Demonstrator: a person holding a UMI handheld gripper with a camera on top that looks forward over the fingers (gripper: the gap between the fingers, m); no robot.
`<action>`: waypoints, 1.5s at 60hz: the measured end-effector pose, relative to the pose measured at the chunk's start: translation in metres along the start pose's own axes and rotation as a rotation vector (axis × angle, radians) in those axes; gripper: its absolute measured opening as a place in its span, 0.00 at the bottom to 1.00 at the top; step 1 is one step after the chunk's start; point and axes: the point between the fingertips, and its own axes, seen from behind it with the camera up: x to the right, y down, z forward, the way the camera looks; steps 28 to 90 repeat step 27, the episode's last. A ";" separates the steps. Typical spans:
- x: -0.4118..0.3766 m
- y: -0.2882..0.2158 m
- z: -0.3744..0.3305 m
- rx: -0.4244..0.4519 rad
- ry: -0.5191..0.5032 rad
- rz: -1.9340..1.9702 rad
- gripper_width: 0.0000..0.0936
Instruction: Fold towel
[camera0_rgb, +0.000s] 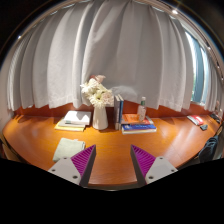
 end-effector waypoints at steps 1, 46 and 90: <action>0.000 0.001 -0.002 0.003 -0.002 -0.001 0.73; 0.001 0.000 -0.024 0.023 -0.014 0.048 0.73; 0.001 0.000 -0.024 0.023 -0.014 0.048 0.73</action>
